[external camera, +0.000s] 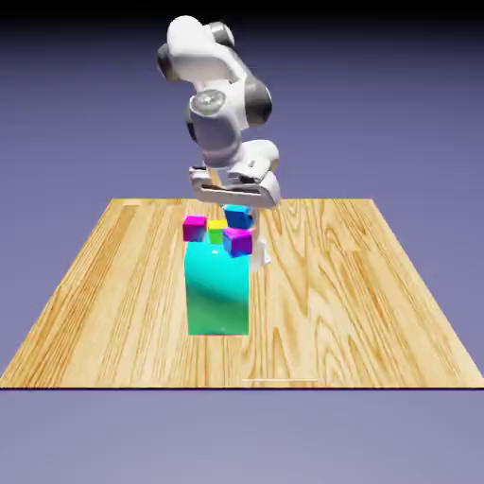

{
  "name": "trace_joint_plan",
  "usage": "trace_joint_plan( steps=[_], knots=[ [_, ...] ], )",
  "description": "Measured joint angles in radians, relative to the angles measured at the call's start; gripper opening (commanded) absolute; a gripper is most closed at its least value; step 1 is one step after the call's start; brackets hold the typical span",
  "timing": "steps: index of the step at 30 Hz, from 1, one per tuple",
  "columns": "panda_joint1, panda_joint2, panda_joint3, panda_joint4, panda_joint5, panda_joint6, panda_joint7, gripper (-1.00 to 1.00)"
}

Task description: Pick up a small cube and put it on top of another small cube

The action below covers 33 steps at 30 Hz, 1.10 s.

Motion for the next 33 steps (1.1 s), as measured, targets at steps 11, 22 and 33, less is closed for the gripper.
trace_joint_plan(
  steps=[11, 22, 33],
  knots=[
    [-0.112, 0.399, -0.002, -0.077, -0.32, -0.236, 0.053, -1.0],
    [0.096, 0.732, -0.19, -0.167, -0.582, -0.389, 0.283, -1.0],
    [0.011, 0.601, -0.115, -0.132, -0.478, -0.328, 0.191, 1.0]
  ],
)
